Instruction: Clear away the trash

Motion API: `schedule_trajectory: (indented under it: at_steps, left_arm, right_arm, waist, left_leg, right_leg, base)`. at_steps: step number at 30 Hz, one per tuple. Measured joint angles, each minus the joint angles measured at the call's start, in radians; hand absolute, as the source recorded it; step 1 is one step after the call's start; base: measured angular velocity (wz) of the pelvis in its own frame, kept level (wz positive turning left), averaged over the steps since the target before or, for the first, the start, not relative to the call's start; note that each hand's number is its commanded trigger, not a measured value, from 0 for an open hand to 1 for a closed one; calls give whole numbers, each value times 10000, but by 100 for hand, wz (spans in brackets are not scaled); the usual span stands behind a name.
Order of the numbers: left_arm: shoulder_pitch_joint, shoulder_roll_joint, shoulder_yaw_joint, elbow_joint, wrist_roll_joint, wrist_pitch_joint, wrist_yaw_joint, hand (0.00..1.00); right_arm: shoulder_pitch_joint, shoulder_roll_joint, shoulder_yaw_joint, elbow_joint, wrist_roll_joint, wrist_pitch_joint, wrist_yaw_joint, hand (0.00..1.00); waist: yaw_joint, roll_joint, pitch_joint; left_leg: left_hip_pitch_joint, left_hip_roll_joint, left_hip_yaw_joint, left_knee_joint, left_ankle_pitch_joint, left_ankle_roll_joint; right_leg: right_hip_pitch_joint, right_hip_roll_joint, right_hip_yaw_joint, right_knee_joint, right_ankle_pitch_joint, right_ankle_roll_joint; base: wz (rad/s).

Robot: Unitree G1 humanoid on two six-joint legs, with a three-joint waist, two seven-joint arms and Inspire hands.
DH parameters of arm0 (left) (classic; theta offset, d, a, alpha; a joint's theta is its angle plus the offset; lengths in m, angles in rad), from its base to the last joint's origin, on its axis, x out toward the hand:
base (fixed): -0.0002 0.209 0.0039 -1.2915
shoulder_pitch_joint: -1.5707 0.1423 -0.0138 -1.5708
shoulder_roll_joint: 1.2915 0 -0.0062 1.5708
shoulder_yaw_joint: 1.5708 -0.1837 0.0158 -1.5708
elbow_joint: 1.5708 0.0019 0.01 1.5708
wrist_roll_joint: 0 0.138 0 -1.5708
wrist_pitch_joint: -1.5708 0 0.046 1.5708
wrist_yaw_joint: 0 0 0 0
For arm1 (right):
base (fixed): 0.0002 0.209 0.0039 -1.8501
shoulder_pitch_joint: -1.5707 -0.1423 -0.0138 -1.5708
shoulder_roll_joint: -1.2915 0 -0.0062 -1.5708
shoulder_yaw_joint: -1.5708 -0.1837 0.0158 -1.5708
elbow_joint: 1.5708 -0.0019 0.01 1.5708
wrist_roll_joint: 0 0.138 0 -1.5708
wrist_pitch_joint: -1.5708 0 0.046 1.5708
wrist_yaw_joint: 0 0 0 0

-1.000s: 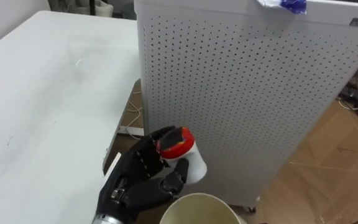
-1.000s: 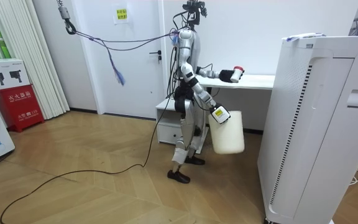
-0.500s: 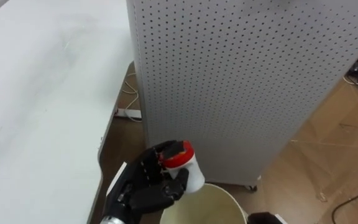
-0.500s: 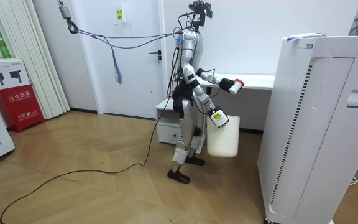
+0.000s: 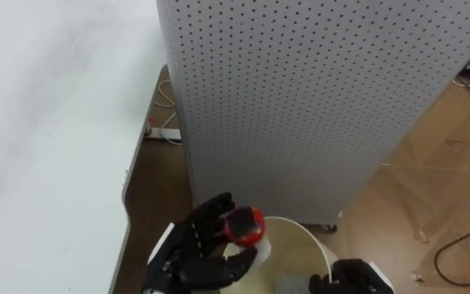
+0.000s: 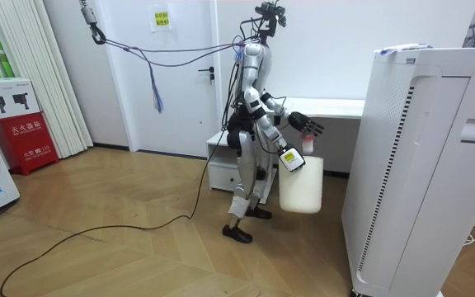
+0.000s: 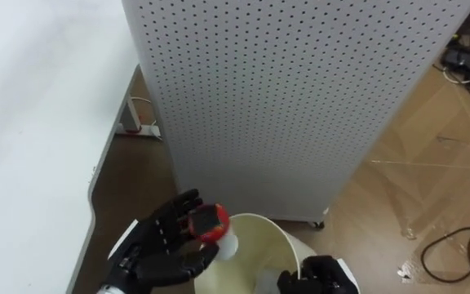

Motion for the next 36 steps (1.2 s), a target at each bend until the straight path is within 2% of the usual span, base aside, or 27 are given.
schedule_trajectory:
  at_steps: [6, 9, 18, 22, 24, 26, 30, 32, 34, 35, 36]
  left_arm:
    - [-34, -45, -120, 133, 7, 2, -568, 0]
    - [-34, -42, -184, 174, 6, 17, -705, 0]
    - [-34, -79, -383, 100, 19, 28, -1085, 0]
    - [-4, -52, -385, -222, 51, 29, -1080, 0]
    - [15, 39, -374, -503, 137, 30, -1061, 0]
    - [21, 203, -262, -1274, 241, 26, -997, 0]
    - [111, 182, 124, -2032, 742, 0, -737, 0]
    - [381, 266, 203, -2551, 923, -18, -506, 0]
    - [593, 307, 370, -3146, 1189, -18, -296, 0]
    - [747, 326, 592, -3584, 1580, -20, -178, 0]
    - [780, 354, 678, -3770, 1771, -20, -110, 0]
  right_arm:
    - [-56, 78, -3, 144, 15, 15, 311, 100]
    - [-68, -49, -16, 164, 16, 15, 383, 100]
    - [-85, -60, -14, 127, -5, 14, 544, 100]
    - [-117, -67, -15, -67, -9, 14, 530, 100]
    - [21, -74, -9, -210, -19, 13, 516, 100]
    - [493, -168, -2, -985, -50, 10, 373, 100]
    - [921, -216, -16, -1350, -89, -34, 243, 100]
    - [1106, -216, -17, -1349, -79, -112, 41, 100]
    - [1357, -213, -21, -1397, -97, -179, -17, 100]
    - [1569, -204, -39, -1466, -226, -184, -29, 100]
    - [1653, -205, -61, -1479, -312, -186, -34, 100]
  waist:
    - [-13, -5, 19]
    - [-20, -37, 49]
    - [-79, -32, 52]
    - [-103, -34, 51]
    - [-105, -35, 44]
    - [-80, -31, 40]
    - [-204, 29, -9]
    - [-241, 116, -169]
    - [-271, 116, -209]
    - [-269, 111, -265]
    - [-282, 111, -271]
  left_leg:
    - [39, 1, 75, -83, 1, 1]
    - [57, 26, 162, -127, -1, 0]
    - [243, 56, 385, -286, 3, -13]
    - [370, 49, 371, -309, 2, -13]
    - [650, 29, 377, -403, -1, -17]
    - [944, 8, 459, -527, -7, -24]
    - [1633, -74, 546, -808, -12, -32]
    - [2066, -122, 683, -1072, -16, -30]
    - [2334, -140, 757, -1223, -16, -32]
    - [2477, -133, 820, -1294, -31, -57]
    - [2558, -131, 843, -1308, -37, -65]
  right_leg:
    - [8, -16, 12, -66, 0, 0]
    - [-21, -20, 18, -79, 1, 0]
    - [1, -36, 36, -83, -1, -4]
    - [142, -39, 35, -136, 0, -5]
    - [405, -43, 67, -256, 4, -6]
    - [630, -51, 167, -331, -5, 1]
    - [1224, -90, 231, -634, 1, 35]
    - [1526, -163, 305, -798, -13, 64]
    - [1731, -181, 356, -874, -15, 68]
    - [1827, -180, 376, -913, -14, 67]
    - [1906, -179, 386, -915, -13, 67]
  base:
    - [-2]
    - [-8]
    - [-5]
    - [0]
    - [0]
    - [-10]
    - [-4]
    - [-18]
    - [-14]
    - [-13]
    - [-18]
